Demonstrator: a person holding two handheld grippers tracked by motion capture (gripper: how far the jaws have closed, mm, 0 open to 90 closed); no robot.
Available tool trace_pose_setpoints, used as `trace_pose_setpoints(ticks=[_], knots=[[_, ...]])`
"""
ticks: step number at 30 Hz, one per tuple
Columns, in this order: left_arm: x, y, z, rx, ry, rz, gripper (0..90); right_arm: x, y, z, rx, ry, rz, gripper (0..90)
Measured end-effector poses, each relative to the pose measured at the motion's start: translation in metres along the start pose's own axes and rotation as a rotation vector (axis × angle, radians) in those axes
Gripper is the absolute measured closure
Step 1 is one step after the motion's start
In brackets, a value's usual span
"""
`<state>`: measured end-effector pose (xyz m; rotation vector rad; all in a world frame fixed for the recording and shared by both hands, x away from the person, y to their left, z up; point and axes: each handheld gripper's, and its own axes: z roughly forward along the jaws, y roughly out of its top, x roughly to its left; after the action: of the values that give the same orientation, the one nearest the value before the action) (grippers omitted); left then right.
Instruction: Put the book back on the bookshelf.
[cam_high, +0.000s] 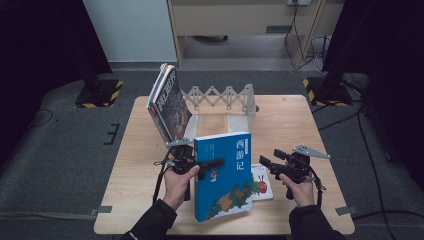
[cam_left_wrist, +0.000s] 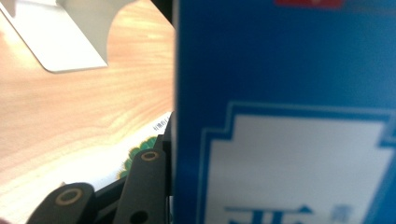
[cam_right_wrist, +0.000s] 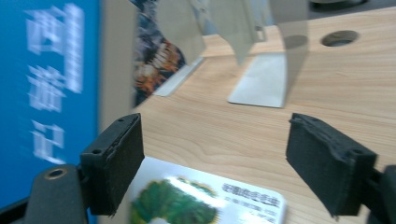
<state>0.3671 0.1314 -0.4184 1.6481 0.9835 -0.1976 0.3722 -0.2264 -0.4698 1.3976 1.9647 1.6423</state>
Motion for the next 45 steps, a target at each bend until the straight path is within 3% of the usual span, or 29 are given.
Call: trace_pose_setpoints(ticks=[8, 11, 16, 18, 19, 22, 32, 36, 42, 45], knots=[[-0.004, 0.012, -0.02, -0.061, 0.023, 0.022, 60.3, -0.009, -0.003, 0.002, 0.056, -0.125, -0.056, 15.5], [-0.006, 0.021, -0.034, -0.092, 0.076, 0.067, 60.1, -0.012, -0.004, 0.002, 0.08, -0.169, -0.083, 13.2], [-0.004, 0.027, -0.046, -0.129, 0.13, 0.082, 60.0, -0.019, -0.007, 0.002, 0.116, -0.243, -0.132, 10.6], [-0.003, 0.03, -0.05, -0.145, 0.149, 0.083, 60.0, -0.021, -0.009, 0.003, 0.131, -0.263, -0.133, 10.6], [-0.002, 0.033, -0.052, -0.155, 0.168, 0.096, 60.0, -0.029, -0.012, 0.004, 0.17, -0.304, -0.136, 10.6], [-0.001, 0.04, -0.054, -0.165, 0.194, 0.105, 60.0, -0.037, -0.016, 0.005, 0.211, -0.343, -0.131, 10.3], [0.007, 0.057, -0.051, -0.209, 0.269, 0.104, 60.0, -0.048, -0.024, 0.008, 0.284, -0.374, -0.158, 6.5], [0.011, 0.065, -0.047, -0.239, 0.304, 0.108, 60.0, -0.055, -0.027, 0.009, 0.305, -0.409, -0.162, 5.7], [0.017, 0.074, -0.038, -0.264, 0.326, 0.103, 60.0, -0.058, -0.033, 0.012, 0.37, -0.412, -0.189, 4.8], [0.019, 0.08, -0.032, -0.271, 0.336, 0.095, 59.9, -0.059, -0.034, 0.012, 0.373, -0.422, -0.198, 4.7]])
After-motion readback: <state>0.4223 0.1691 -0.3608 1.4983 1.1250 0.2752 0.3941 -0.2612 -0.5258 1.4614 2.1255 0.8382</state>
